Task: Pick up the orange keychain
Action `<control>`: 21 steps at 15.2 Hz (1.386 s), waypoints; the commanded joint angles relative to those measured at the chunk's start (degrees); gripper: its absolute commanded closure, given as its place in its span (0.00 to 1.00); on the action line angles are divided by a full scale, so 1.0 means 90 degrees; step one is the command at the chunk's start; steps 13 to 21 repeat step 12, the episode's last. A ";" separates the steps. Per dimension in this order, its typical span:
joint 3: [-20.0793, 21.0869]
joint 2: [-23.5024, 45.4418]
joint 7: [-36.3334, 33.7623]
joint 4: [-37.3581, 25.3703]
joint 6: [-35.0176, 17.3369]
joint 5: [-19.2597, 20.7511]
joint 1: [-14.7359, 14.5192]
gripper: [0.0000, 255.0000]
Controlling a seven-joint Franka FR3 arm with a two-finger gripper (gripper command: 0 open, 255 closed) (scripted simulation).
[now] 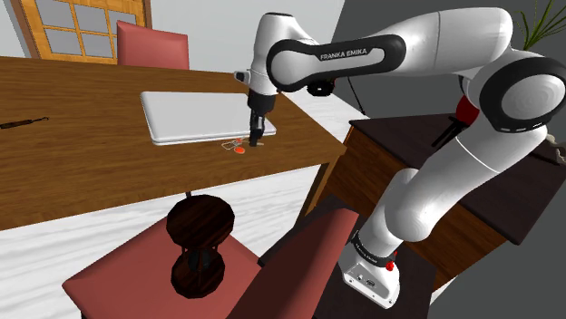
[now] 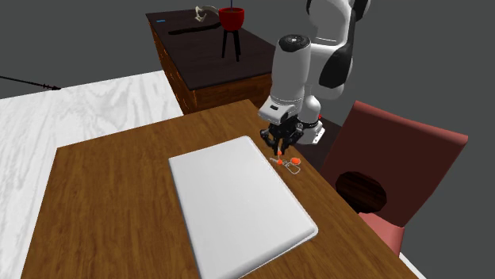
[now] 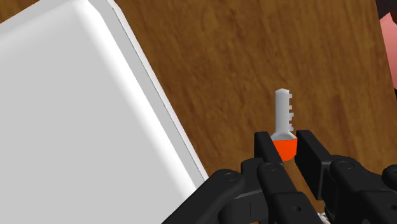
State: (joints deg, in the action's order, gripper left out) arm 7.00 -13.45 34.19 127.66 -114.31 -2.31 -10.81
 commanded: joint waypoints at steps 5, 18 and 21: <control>-0.0011 -0.0091 -0.0004 -0.0421 0.0517 0.0000 0.0002 1.00; -0.0021 -0.0144 -0.0005 -0.0811 0.0960 0.0002 0.0007 1.00; -0.0021 -0.0144 -0.0005 -0.0811 0.0960 0.0002 0.0007 1.00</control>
